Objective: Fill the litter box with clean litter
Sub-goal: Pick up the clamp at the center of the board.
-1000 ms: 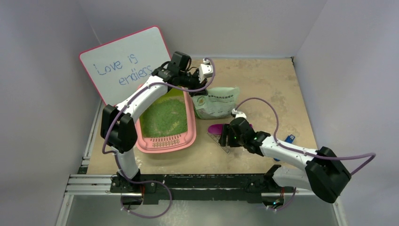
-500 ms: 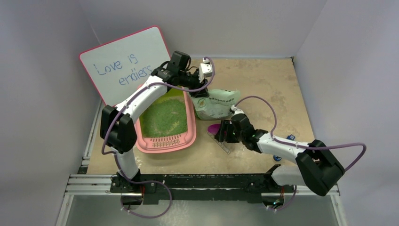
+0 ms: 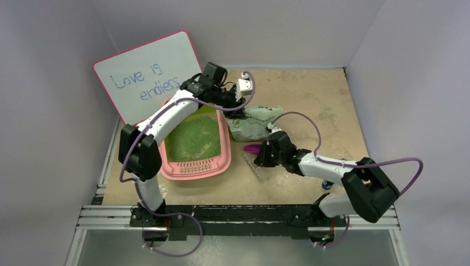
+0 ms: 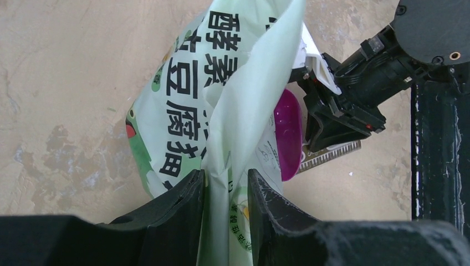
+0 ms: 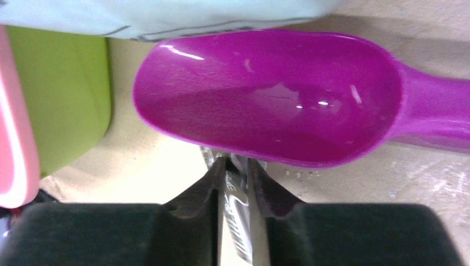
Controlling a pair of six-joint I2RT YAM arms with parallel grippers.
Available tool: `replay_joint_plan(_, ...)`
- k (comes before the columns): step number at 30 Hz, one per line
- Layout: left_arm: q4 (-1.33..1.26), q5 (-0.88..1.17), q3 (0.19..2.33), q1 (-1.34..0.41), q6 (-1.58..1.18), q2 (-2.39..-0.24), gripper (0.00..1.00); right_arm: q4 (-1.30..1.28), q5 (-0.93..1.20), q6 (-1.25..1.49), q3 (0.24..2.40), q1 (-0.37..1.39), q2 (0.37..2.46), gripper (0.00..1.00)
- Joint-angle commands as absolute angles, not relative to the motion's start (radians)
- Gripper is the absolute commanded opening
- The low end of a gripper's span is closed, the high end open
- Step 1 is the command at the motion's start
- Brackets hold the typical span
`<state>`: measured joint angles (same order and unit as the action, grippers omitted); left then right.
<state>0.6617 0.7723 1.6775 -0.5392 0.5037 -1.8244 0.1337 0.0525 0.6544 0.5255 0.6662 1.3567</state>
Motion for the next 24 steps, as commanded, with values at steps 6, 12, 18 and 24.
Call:
replay_joint_plan(6,0.616,0.772,1.668,-0.552,0.477,-1.744,0.33,0.178,0.123,0.515,0.575,0.663,1.332,0.0)
replay_joint_plan(12,0.609,0.745,1.668,-0.552,0.468,-1.739,0.34,0.145,0.151,0.495,0.577,0.664,1.255,0.0)
replay_joint_plan(18,0.616,0.738,1.664,-0.554,0.464,-1.746,0.34,0.128,0.259,0.476,0.57,0.663,1.083,0.0)
replay_joint_plan(24,0.598,0.744,1.648,-0.555,0.45,-1.761,0.21,-0.072,0.14,0.446,0.639,0.661,0.964,0.0)
